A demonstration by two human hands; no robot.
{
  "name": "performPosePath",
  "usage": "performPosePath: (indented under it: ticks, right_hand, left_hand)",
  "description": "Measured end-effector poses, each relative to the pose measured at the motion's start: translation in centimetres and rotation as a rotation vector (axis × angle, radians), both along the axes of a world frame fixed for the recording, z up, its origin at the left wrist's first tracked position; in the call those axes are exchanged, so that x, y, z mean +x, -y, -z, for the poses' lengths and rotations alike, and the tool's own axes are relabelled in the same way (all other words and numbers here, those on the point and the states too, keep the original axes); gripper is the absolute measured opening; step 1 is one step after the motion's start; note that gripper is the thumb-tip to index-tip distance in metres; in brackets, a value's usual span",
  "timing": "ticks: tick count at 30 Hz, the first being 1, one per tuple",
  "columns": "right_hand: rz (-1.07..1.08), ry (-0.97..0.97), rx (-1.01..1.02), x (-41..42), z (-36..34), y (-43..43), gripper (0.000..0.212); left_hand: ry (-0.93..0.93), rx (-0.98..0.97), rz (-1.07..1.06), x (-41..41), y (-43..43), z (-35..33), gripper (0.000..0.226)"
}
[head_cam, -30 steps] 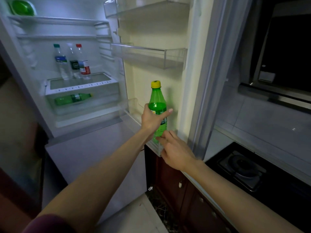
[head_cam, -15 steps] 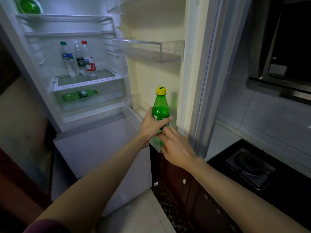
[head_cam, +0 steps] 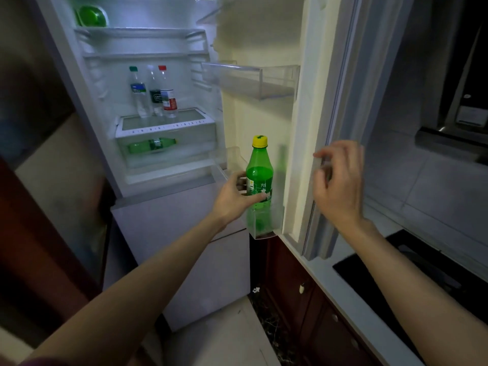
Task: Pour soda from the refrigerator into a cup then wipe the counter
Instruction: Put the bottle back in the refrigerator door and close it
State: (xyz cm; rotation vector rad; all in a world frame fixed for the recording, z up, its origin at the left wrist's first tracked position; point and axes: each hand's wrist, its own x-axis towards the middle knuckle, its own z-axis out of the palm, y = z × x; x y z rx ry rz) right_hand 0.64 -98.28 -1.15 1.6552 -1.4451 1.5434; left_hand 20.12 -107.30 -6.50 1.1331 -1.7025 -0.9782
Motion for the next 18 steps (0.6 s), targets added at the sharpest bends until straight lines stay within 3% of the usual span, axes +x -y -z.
performPosePath:
  ticks: [4,9,18]
  right_hand:
    - [0.090,0.323,-0.118,0.2,-1.9,0.0,0.042]
    - [0.115,0.485,-0.135,1.5,-1.9,0.4,0.064]
    - [0.004,0.492,-0.175,4.5,-2.2,-1.1,0.060]
  left_hand:
    - [0.048,-0.004,-0.062,1.4,-0.7,0.2,0.067]
    - [0.110,0.066,-0.102,3.2,-2.0,1.5,0.046]
    - [-0.006,0.192,-0.233,4.6,-3.5,4.8,0.030]
